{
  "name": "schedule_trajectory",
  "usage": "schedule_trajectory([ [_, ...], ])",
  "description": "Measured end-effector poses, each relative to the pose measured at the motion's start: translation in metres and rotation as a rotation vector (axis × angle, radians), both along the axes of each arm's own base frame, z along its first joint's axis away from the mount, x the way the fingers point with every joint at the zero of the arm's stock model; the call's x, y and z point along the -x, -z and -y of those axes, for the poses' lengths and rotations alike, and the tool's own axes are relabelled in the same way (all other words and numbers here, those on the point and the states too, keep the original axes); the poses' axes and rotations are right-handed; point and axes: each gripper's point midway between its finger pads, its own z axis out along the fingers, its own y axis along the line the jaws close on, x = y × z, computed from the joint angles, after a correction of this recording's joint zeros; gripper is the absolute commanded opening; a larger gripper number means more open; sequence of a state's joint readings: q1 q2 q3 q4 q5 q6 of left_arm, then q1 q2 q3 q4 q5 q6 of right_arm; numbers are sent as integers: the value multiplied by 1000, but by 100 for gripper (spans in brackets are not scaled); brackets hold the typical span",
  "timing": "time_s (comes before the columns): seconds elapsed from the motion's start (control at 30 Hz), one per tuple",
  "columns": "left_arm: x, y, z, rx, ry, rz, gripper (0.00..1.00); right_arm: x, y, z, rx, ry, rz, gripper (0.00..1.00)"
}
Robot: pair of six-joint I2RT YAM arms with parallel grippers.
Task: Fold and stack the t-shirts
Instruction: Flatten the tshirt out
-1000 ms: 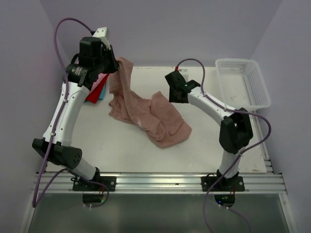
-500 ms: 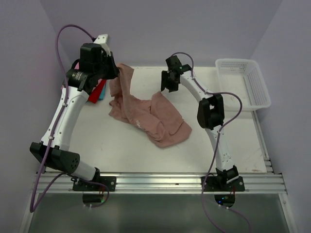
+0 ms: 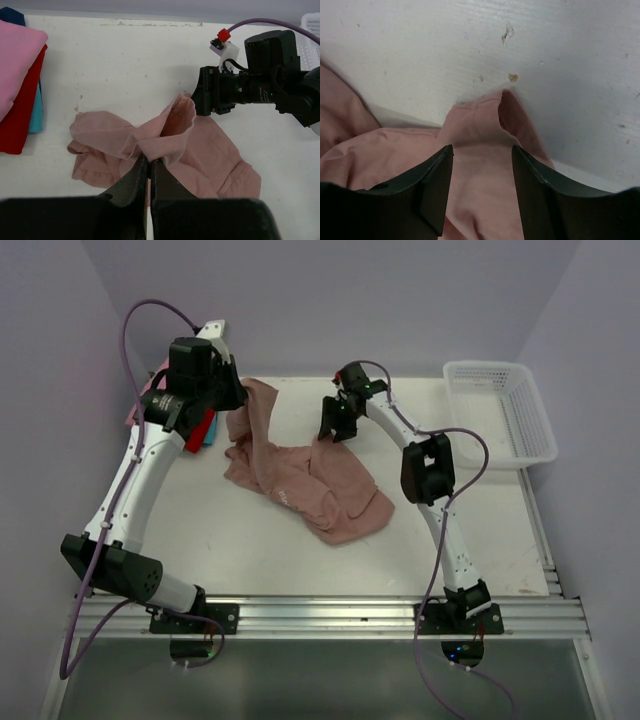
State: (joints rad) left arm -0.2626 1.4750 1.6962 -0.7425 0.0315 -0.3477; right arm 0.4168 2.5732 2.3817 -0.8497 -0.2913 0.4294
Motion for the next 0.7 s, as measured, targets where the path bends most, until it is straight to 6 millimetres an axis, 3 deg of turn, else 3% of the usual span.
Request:
schedule_trajectory([
  [0.07,1,5,1,0,4,-9,0,-2,7,-2,-5,-3,-5,55],
  [0.17,2,12,1,1,9,-20,0,-8,9,-3,-17,0,2,45],
  [0.2,2,14,1,0,10,-21,0,-9,10,-3,-16,1,3,31],
  [0.27,3,16,1,1,12,-25,0,-9,14,-3,-12,1,-1,19],
  [0.33,4,16,1,1,12,-25,0,-9,19,0,-8,6,-6,0],
  [0.53,8,16,0,4,13,-20,0,-3,21,10,16,19,11,0],
  [0.7,8,18,-4,4,4,-20,0,27,21,39,128,41,1,0],
])
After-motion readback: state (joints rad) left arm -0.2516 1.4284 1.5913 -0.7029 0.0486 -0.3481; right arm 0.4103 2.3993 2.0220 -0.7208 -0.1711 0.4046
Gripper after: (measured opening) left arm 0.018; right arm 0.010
